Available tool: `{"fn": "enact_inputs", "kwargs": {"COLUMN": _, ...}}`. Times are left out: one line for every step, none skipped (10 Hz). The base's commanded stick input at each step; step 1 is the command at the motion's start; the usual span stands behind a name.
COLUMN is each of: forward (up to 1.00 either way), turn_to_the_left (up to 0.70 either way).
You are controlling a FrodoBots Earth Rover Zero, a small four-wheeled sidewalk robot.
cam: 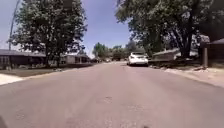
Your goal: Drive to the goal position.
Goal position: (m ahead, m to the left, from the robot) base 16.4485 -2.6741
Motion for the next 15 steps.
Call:
{"fn": "enact_inputs", "kwargs": {"forward": 0.7, "turn_to_the_left": 0.0}}
{"fn": "enact_inputs", "kwargs": {"forward": 0.7, "turn_to_the_left": 0.0}}
{"fn": "enact_inputs", "kwargs": {"forward": 0.7, "turn_to_the_left": 0.0}}
{"fn": "enact_inputs", "kwargs": {"forward": 0.7, "turn_to_the_left": 0.0}}
{"fn": "enact_inputs", "kwargs": {"forward": 0.7, "turn_to_the_left": 0.0}}
{"fn": "enact_inputs", "kwargs": {"forward": 0.7, "turn_to_the_left": 0.0}}
{"fn": "enact_inputs", "kwargs": {"forward": 0.7, "turn_to_the_left": 0.0}}
{"fn": "enact_inputs", "kwargs": {"forward": 0.7, "turn_to_the_left": 0.0}}
{"fn": "enact_inputs", "kwargs": {"forward": 0.7, "turn_to_the_left": 0.0}}
{"fn": "enact_inputs", "kwargs": {"forward": 0.7, "turn_to_the_left": 0.0}}
{"fn": "enact_inputs", "kwargs": {"forward": 0.7, "turn_to_the_left": 0.0}}
{"fn": "enact_inputs", "kwargs": {"forward": 0.7, "turn_to_the_left": 0.0}}
{"fn": "enact_inputs", "kwargs": {"forward": 0.7, "turn_to_the_left": 0.0}}
{"fn": "enact_inputs", "kwargs": {"forward": 0.7, "turn_to_the_left": 0.0}}
{"fn": "enact_inputs", "kwargs": {"forward": 0.7, "turn_to_the_left": -0.26}}
